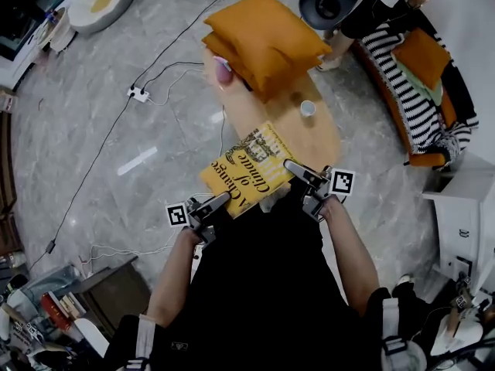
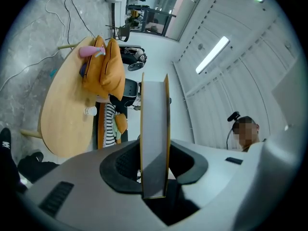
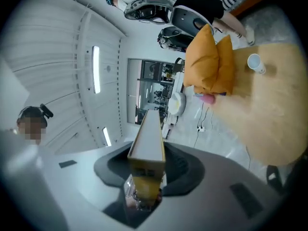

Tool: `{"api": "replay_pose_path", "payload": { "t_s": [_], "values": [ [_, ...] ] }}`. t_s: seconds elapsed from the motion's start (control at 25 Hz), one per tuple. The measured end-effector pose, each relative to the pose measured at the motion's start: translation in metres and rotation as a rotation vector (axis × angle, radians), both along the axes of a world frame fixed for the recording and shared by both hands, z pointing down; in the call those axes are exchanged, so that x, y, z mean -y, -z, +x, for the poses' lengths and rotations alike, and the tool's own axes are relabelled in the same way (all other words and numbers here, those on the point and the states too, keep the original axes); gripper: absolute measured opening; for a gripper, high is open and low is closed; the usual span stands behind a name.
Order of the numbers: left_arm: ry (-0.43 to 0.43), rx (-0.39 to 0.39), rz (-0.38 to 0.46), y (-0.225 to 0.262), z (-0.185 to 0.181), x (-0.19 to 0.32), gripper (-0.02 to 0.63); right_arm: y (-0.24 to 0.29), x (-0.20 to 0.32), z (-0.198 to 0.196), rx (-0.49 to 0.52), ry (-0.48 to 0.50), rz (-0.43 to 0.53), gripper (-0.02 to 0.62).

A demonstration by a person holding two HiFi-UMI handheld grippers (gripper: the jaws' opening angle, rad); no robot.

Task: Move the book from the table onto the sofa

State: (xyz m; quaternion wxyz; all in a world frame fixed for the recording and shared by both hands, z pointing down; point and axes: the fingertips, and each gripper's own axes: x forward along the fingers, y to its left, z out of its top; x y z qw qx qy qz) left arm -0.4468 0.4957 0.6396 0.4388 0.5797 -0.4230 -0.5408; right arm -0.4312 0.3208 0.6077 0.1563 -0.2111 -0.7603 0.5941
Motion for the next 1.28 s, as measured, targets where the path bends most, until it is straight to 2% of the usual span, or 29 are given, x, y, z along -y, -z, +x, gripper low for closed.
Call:
{"api": "replay_pose_path", "payload": {
  "t_s": [0.6, 0.88, 1.28],
  "values": [
    [-0.050, 0.011, -0.005, 0.002, -0.001, 0.001, 0.149, 0.000, 0.003, 0.010, -0.024, -0.083, -0.012, 0.150],
    [-0.079, 0.018, -0.026, -0.003, 0.000, 0.001, 0.149, -0.008, 0.001, 0.010, -0.039, -0.086, -0.010, 0.150],
    [-0.080, -0.004, -0.035, -0.003, 0.004, -0.002, 0.149, -0.011, -0.001, 0.008, -0.065, -0.057, -0.013, 0.150]
  ]
}}
